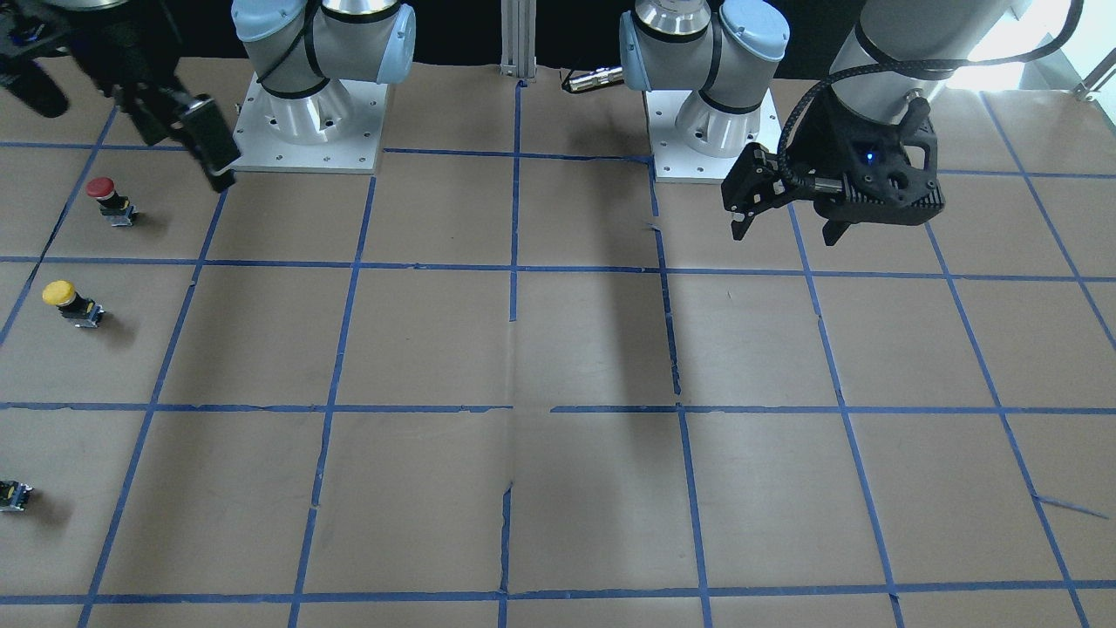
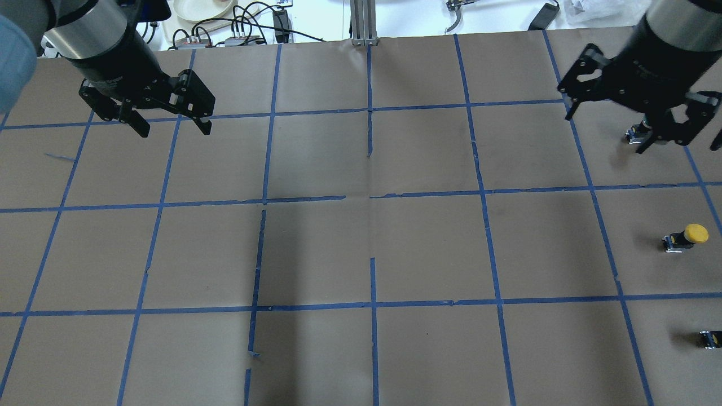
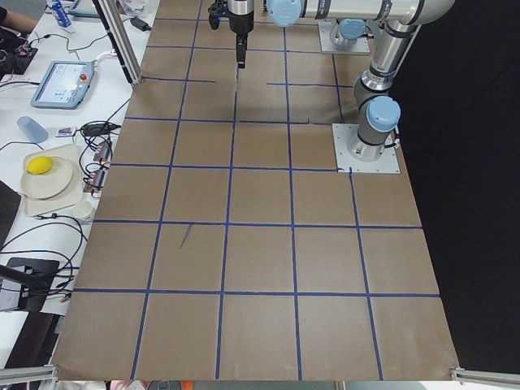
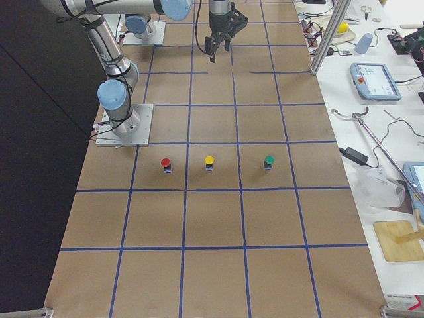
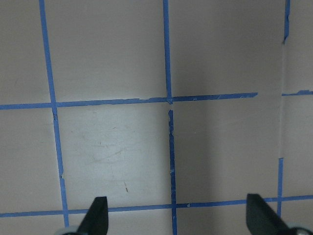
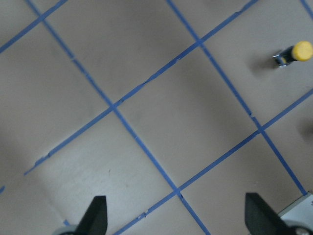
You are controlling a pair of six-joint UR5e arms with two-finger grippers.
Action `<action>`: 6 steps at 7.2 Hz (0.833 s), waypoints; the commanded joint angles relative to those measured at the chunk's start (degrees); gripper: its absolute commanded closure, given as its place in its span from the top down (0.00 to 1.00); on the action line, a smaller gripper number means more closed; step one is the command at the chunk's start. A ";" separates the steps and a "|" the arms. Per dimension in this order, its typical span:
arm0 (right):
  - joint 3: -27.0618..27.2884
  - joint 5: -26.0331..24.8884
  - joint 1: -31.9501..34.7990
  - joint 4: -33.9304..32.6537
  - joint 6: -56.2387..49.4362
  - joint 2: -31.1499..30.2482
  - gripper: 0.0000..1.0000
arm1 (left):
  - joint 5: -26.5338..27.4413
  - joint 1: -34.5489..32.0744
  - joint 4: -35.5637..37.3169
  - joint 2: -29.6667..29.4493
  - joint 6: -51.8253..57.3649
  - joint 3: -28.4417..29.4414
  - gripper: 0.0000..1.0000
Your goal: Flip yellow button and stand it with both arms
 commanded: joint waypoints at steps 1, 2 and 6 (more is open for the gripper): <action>-0.18 1.37 6.36 0.15 -11.07 -0.45 1.00 | 0.04 0.00 0.02 0.00 0.00 0.00 1.00; -0.18 1.72 6.54 -1.76 -16.17 -0.28 1.00 | 0.12 0.00 0.02 0.00 0.00 0.00 1.00; 0.70 1.89 6.54 -7.24 -29.30 1.83 1.00 | 0.12 0.00 0.02 0.00 0.00 0.00 1.00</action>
